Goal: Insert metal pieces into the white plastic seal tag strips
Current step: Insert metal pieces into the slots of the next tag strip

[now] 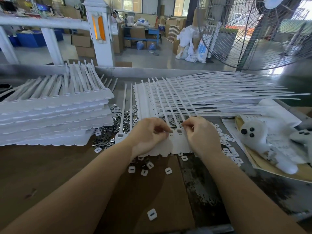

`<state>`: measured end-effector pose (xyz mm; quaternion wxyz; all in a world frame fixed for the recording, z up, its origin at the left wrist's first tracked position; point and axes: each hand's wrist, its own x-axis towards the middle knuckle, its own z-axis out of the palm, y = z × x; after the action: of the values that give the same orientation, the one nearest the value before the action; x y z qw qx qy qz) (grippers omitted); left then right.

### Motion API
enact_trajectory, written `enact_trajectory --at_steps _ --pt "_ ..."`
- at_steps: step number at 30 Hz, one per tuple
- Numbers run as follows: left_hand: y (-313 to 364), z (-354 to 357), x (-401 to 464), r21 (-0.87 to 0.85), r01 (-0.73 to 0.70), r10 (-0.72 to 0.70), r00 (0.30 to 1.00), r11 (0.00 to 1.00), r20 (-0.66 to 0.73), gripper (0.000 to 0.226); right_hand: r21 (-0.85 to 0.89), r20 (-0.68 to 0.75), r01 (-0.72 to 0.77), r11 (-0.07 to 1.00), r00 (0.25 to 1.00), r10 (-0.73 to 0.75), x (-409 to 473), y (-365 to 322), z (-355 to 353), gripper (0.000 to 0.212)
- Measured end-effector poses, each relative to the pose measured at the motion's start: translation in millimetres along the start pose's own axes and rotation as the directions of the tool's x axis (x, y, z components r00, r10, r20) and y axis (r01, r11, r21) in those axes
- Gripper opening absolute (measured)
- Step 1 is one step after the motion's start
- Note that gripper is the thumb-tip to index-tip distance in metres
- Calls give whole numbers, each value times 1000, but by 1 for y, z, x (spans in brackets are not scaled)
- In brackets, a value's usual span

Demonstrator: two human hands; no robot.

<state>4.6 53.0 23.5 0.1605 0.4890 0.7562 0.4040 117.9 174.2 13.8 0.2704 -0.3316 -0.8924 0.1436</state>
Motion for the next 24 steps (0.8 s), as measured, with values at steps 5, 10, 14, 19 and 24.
enact_trajectory --at_steps 5,10,14,19,24 --pt "-14 -22 5 63 165 -136 935 984 -327 10 -19 -33 17 1000 999 -18 -5 4 7 20" --pt "-33 -46 7 419 366 -179 889 831 -421 18 -36 -58 22 999 998 -24 -5 4 11 20" --pt "-29 -48 10 579 391 -274 919 716 -282 16 -37 -71 22 999 997 -24 -7 5 12 19" --pt "-35 -47 14 635 385 -246 922 669 -300 19 -19 -73 33 999 997 -35 -7 5 11 18" --pt "-35 -48 11 610 396 -219 913 687 -346 19 -20 -73 33 999 997 -34 -7 6 11 18"
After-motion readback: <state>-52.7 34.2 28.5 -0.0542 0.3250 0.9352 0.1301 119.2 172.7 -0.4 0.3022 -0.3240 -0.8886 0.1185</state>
